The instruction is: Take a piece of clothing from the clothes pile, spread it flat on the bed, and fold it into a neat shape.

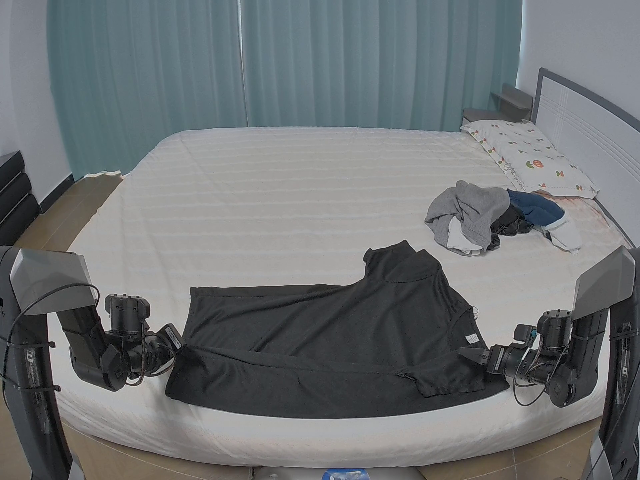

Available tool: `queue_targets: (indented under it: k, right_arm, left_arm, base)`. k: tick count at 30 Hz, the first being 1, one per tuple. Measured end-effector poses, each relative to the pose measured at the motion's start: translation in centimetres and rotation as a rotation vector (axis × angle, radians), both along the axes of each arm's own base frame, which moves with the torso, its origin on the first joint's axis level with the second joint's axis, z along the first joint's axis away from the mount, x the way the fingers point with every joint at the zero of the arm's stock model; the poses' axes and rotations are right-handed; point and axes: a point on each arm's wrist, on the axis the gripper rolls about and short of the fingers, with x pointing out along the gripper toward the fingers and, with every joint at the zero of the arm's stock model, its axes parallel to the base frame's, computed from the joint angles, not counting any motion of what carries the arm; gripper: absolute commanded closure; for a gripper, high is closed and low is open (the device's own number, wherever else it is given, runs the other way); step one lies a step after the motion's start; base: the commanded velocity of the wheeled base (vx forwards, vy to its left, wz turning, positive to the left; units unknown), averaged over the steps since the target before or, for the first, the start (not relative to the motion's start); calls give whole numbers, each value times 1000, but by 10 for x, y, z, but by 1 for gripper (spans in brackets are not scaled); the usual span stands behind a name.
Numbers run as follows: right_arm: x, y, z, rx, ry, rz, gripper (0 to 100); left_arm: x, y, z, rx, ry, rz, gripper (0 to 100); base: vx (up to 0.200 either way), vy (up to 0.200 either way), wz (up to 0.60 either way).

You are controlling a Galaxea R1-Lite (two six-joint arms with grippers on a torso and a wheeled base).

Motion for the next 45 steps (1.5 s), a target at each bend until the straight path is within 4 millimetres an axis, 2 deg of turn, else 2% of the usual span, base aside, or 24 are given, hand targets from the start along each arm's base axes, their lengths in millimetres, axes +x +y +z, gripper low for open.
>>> queue_targets:
  k: [3, 4, 20, 33, 45]
  right_arm:
    - [0, 0, -1, 0, 3, 2, 0]
    - [0, 1, -2, 0, 4, 4, 100]
    - [-2, -3, 2, 9, 3, -8, 100]
    - [14, -9, 12, 23, -69, -40, 100]
    - [19, -13, 14, 43, -79, -69, 100]
  left_arm:
    - [0, 0, 0, 0, 0, 0, 100]
    - [0, 0, 0, 0, 0, 0, 100]
    - [0, 0, 0, 7, -2, 6, 100]
    - [0, 0, 0, 31, -5, 25, 100]
    - [0, 2, 3, 33, -13, 28, 100]
  base:
    - [0, 0, 0]
    - [0, 0, 0]
    - [0, 0, 0]
    - [0, 0, 0]
    - [0, 0, 0]
